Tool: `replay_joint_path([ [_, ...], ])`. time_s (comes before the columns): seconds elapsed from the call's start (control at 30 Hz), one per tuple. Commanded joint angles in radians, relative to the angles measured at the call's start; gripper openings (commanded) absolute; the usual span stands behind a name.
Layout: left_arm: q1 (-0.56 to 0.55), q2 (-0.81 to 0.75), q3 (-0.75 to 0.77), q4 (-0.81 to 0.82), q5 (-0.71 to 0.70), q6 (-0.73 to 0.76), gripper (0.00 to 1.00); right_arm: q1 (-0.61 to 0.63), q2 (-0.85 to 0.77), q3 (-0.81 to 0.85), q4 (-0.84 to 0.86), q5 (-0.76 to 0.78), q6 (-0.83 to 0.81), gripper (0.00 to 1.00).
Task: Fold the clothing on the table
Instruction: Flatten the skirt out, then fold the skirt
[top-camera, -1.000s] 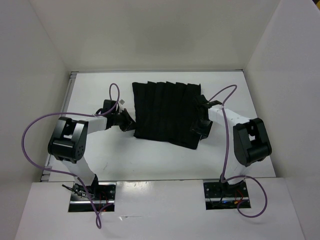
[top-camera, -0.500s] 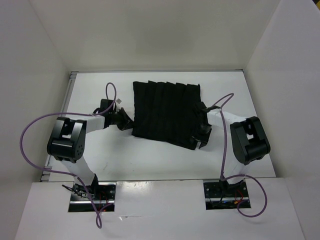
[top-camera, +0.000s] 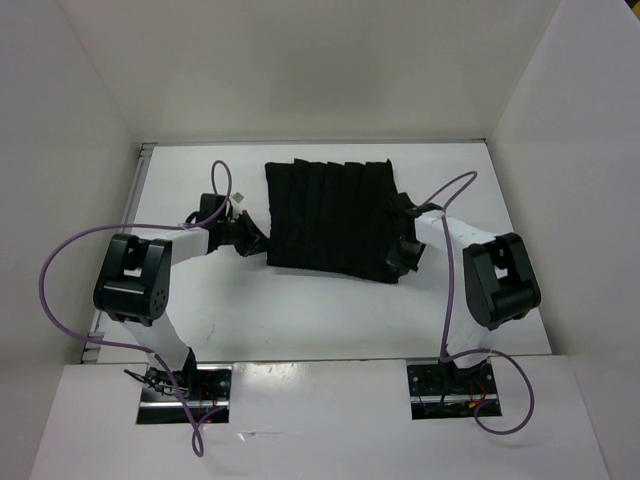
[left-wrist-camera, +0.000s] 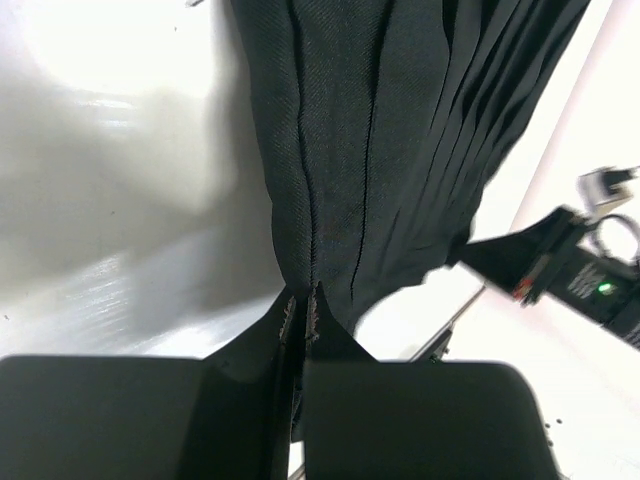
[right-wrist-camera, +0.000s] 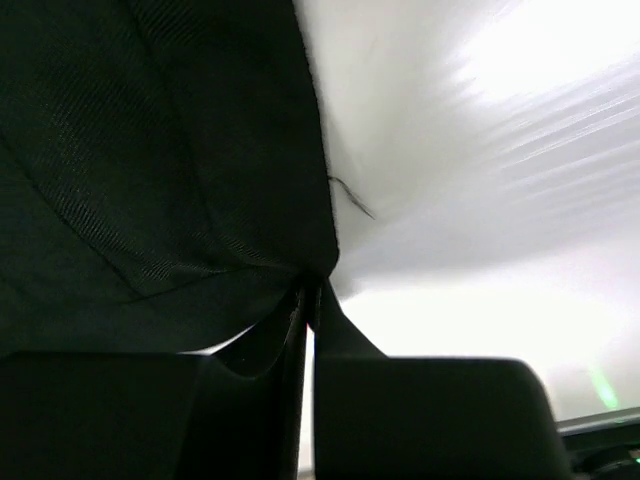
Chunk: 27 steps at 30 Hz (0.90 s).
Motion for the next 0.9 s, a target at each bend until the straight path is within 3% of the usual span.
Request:
replay_joint_path([
  [0.0,0.014,-0.042,-0.02,0.01,0.022,0.009,0.0,-0.04,-0.08,0.147,-0.061,0.316,-0.004,0.0],
  [0.17,0.034,-0.062,-0.051,-0.022,0.031,0.037,0.0,-0.091,-0.08,0.231,-0.143,0.478,-0.05,0.0],
  [0.33,0.034,-0.05,-0.082,-0.033,0.02,0.061,0.0,-0.1,-0.066,0.201,-0.111,0.373,-0.086,0.0],
  [0.37,0.034,-0.041,-0.082,-0.022,0.02,0.061,0.0,-0.1,-0.051,0.201,-0.111,0.354,-0.105,0.05],
  [0.43,0.034,-0.024,-0.091,-0.022,0.031,0.061,0.0,-0.1,-0.039,0.201,-0.111,0.315,-0.125,0.4],
  [0.53,0.01,0.004,-0.111,-0.022,0.031,0.07,0.0,-0.1,-0.077,0.189,-0.12,0.227,-0.134,0.61],
  [0.7,-0.009,0.024,-0.149,-0.022,0.02,0.07,0.0,-0.123,-0.131,0.096,-0.086,0.035,-0.134,0.65],
  [0.87,-0.009,0.033,-0.159,-0.013,0.011,0.061,0.0,-0.133,-0.06,0.013,0.007,-0.12,-0.134,0.65],
])
